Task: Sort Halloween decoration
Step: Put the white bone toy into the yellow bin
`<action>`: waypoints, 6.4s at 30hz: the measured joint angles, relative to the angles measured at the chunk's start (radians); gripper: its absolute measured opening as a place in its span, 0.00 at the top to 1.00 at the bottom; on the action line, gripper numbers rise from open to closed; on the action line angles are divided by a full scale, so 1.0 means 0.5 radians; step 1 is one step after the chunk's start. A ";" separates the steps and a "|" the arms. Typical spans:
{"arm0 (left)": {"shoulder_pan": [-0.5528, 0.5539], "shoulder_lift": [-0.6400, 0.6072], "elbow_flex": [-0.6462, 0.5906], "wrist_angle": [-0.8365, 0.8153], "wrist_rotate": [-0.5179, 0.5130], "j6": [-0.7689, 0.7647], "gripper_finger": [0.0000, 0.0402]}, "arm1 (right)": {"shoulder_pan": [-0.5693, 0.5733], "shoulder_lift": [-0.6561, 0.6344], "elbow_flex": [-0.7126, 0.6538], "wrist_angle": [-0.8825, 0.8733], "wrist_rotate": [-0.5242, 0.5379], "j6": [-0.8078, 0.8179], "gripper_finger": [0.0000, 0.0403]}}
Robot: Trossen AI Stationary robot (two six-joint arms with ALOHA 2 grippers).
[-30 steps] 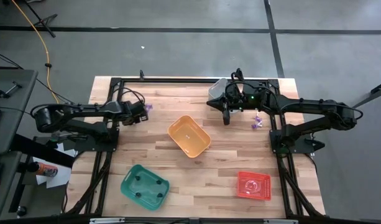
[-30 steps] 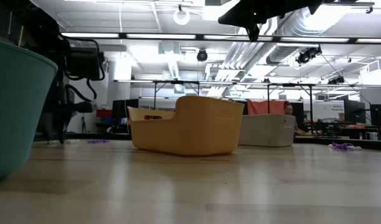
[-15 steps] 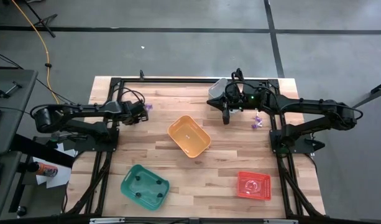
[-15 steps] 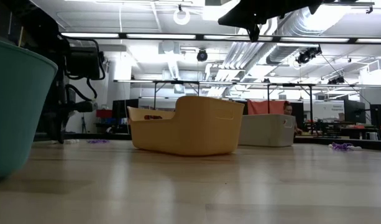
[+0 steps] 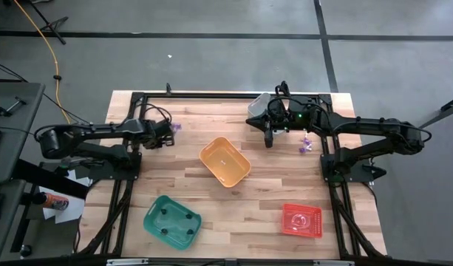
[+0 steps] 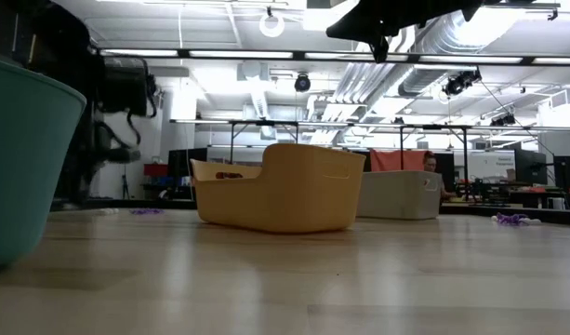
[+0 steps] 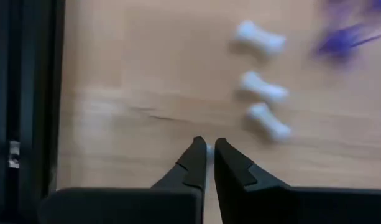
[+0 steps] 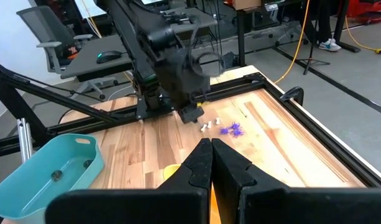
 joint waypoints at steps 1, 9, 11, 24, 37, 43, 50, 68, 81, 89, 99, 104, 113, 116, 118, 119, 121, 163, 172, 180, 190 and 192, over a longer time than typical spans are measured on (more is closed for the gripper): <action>0.002 -0.034 0.043 -0.031 -0.017 0.017 0.99 | 0.000 0.000 0.000 0.000 0.000 0.000 1.00; 0.003 -0.351 0.388 -0.362 -0.296 0.184 0.99 | 0.000 0.000 0.000 0.000 0.001 0.002 1.00; 0.004 -0.419 0.481 -0.277 -0.351 0.279 0.99 | 0.000 0.000 0.000 0.000 0.000 0.002 1.00; -0.099 -0.363 0.698 1.456 0.140 1.330 0.99 | 0.000 0.000 0.000 0.031 0.000 0.017 1.00; -0.609 0.015 0.698 2.126 0.633 2.026 0.99 | 0.066 0.000 0.000 0.403 -0.226 0.053 1.00; -0.655 0.065 0.698 2.171 0.619 2.058 0.99 | 0.076 0.000 0.000 0.407 -0.228 0.053 1.00; -0.654 0.065 0.698 2.171 0.617 2.059 0.99 | 0.076 0.000 0.000 0.404 -0.228 0.053 1.00; -0.688 0.518 0.884 1.516 0.650 2.294 0.99 | 0.071 0.000 0.000 0.356 -0.227 0.055 1.00; -0.768 1.096 0.886 1.519 0.656 2.425 0.99 | 0.069 0.000 0.000 0.281 -0.211 0.068 1.00; -0.771 1.171 0.887 1.524 0.624 2.403 0.99 | 0.069 0.000 0.000 0.257 -0.208 0.068 1.00; -0.769 1.169 0.887 1.525 0.594 2.321 0.88 | 0.069 0.000 0.000 0.255 -0.208 0.053 1.00; -0.768 1.137 0.910 1.490 0.589 2.282 0.74 | 0.069 0.000 0.000 0.250 -0.208 0.053 1.00; -0.622 0.791 1.182 1.009 0.542 2.409 0.59 | 0.069 0.000 0.000 0.237 -0.208 0.053 1.00; -0.519 0.547 1.189 1.015 0.538 2.421 0.58 | 0.069 0.000 0.000 0.242 -0.208 0.053 1.00; -0.460 0.376 1.190 1.057 0.538 2.380 0.59 | 0.069 0.000 0.000 0.242 -0.208 0.053 1.00; -0.434 0.292 1.189 1.057 0.538 2.354 0.59 | 0.069 0.000 0.000 0.242 -0.208 0.053 1.00; -0.408 0.142 1.186 1.114 0.541 2.340 0.60 | 0.069 0.000 0.000 0.242 -0.208 0.052 1.00; -0.349 -0.508 0.300 2.247 0.628 1.903 1.00 | 0.070 -0.001 0.000 0.342 -0.098 -0.103 1.00; -0.348 -0.508 0.300 2.220 0.631 1.903 1.00 | 0.001 0.039 0.001 -0.848 0.159 0.475 1.00; -0.348 -0.508 0.300 2.209 0.631 1.903 1.00 | -0.067 0.281 0.000 -2.070 0.155 0.808 1.00; -0.348 -0.508 0.300 2.211 0.631 1.903 1.00 | -0.337 0.711 0.000 -2.408 0.266 0.478 1.00; -0.348 -0.508 0.300 2.212 0.631 1.903 1.00 | -0.370 0.767 0.000 -2.465 0.306 0.352 1.00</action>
